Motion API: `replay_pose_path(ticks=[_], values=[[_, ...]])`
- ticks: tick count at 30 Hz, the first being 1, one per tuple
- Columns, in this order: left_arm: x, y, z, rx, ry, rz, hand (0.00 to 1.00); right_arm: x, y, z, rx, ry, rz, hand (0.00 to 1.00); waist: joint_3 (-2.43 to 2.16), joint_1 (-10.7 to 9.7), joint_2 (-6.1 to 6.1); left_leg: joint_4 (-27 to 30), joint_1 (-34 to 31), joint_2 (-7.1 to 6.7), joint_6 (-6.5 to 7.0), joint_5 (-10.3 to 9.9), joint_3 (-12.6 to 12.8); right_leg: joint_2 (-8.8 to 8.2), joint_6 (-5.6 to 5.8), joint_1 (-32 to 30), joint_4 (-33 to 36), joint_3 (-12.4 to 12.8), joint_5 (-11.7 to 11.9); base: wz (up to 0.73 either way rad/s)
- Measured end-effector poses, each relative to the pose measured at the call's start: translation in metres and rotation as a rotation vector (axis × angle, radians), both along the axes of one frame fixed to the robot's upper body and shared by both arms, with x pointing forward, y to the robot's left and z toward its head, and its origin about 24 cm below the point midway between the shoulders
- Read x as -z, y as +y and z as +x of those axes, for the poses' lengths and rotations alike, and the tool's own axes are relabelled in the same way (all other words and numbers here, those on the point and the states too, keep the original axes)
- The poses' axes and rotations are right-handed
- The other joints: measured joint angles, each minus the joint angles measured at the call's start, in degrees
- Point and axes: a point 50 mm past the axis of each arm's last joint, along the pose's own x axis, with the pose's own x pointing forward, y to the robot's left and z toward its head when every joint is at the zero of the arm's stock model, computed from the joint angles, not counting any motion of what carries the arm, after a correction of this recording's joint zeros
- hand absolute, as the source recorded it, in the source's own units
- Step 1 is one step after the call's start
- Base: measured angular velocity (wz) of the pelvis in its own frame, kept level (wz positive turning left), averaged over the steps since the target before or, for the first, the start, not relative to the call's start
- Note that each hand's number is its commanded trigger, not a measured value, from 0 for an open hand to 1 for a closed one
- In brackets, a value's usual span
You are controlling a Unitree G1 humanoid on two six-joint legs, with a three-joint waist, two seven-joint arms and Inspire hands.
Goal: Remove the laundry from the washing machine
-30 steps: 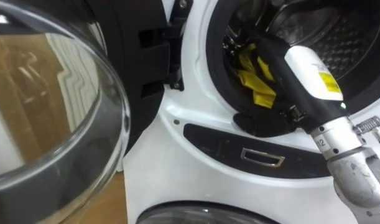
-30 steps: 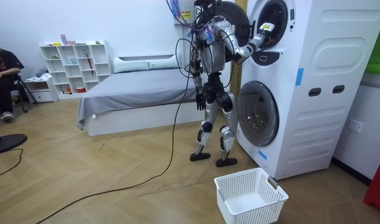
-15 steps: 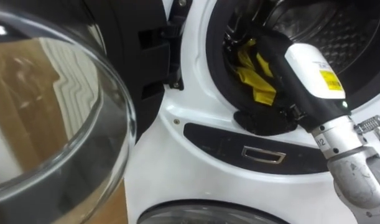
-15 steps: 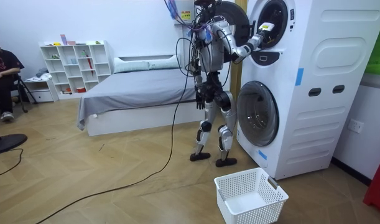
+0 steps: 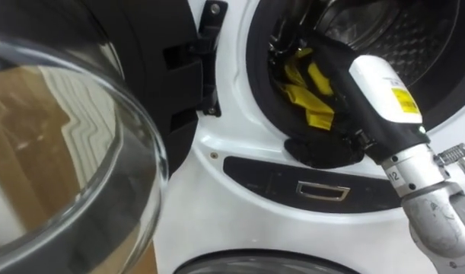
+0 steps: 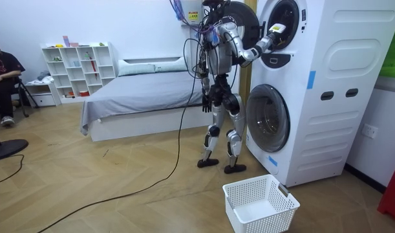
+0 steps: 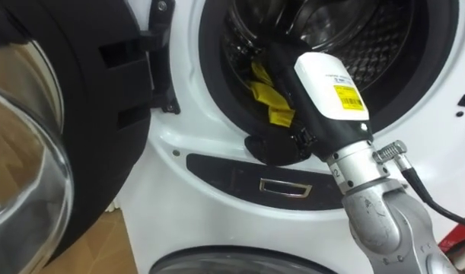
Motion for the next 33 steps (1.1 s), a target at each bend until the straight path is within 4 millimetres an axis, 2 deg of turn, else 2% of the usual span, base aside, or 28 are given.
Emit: replay_pose_path(ticks=[8,11,23,32,33], values=[[0.0,0.0,-0.005,-0.013,0.012,0.003,0.0,-0.003,0.001,-0.001,0.001,0.035,-0.015,0.0,-0.35,-0.43,-0.85,-1.58,1.05,0.0,0.45,0.36,0.84,0.05,-0.36,0.01,0.0,1.04,0.32,-0.06],[-0.001,0.002,-0.007,-0.034,0.01,0.01,0.0,-0.003,-0.001,-0.001,0.005,0.05,-0.007,0.0,-0.42,-0.43,-1.22,-2.13,1.41,-0.02,0.71,0.48,1.33,0.11,-0.02,0.26,-0.65,1.36,0.53,-0.08],[-0.002,0.006,-0.009,-0.055,0.006,0.04,0.0,-0.007,-0.006,-0.001,-0.001,0.092,0.033,0.0,-0.19,-1.14,-1.09,-2.4,1.55,-0.08,1.21,0.23,2.02,-0.03,0.18,0.28,-0.94,1.31,0.85,-0.02],[-0.003,0.007,-0.011,-0.083,0.0,0.049,0.0,-0.01,-0.005,-0.003,-0.012,0.087,0.03,0.0,0.07,-1.59,-1.57,-2.94,1.73,-0.07,1.38,0.33,2.06,0.03,0.34,0.27,-0.99,1.34,0.75,0.0],[-0.003,0.008,-0.011,-0.091,-0.003,0.051,0.0,-0.01,-0.005,-0.003,-0.012,0.084,0.025,0.0,0.18,-1.91,-1.78,-2.98,1.73,-0.04,1.43,0.32,2.03,0.04,0.66,0.27,-1.0,1.34,0.52,0.03]])
